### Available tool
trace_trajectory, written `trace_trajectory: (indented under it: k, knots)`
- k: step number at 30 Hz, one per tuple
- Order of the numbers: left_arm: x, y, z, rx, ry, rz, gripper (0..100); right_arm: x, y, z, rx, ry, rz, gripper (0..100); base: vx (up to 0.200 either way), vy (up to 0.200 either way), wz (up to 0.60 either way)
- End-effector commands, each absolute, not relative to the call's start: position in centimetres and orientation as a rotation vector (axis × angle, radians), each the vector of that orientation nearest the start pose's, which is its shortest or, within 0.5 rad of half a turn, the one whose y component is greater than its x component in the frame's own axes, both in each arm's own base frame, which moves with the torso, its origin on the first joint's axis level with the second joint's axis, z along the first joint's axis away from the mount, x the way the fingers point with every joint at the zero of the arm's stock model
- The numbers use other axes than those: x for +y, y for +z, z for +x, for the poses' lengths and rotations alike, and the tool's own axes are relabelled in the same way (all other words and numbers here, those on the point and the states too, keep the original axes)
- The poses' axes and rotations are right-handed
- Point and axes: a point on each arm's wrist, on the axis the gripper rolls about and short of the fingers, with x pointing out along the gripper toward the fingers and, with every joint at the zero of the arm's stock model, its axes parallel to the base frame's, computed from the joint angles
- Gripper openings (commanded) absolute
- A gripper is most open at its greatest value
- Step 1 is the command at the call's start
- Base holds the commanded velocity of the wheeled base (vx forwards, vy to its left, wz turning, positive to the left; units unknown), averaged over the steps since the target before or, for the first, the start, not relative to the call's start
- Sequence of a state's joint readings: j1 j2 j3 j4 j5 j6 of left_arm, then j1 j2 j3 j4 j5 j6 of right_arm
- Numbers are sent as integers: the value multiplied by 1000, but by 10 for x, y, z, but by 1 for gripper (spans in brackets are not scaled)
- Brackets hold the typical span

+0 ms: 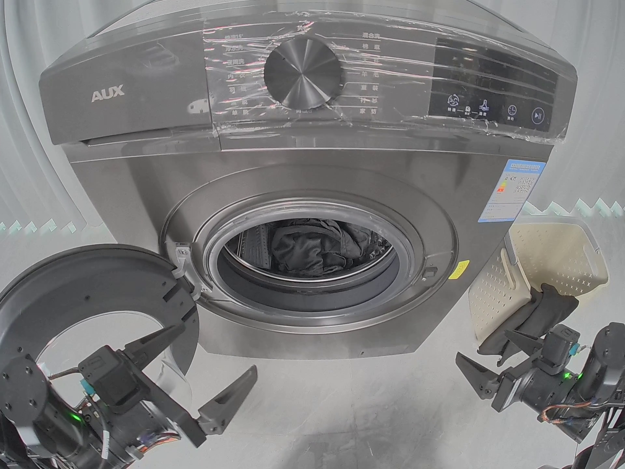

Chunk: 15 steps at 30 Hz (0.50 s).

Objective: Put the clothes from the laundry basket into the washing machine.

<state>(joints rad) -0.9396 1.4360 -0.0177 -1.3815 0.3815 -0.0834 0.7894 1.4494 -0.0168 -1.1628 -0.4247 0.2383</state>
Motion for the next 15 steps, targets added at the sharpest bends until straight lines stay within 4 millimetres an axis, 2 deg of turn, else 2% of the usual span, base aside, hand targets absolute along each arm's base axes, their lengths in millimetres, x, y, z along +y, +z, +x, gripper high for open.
trace_trajectory:
  k: [1,6,11,15]
  knots:
    - [-83,148,81,-12,-507,-51,100,77,122,94,232,310,142,100,-200,0,0]
    - [-53,147,64,-7,-440,-42,100,63,118,82,285,266,153,100,-200,0,0]
    - [-32,140,47,0,-400,-37,100,45,116,70,286,223,122,100,-200,0,0]
    - [-24,134,44,28,-322,-18,100,34,116,68,275,128,122,100,0,0,0]
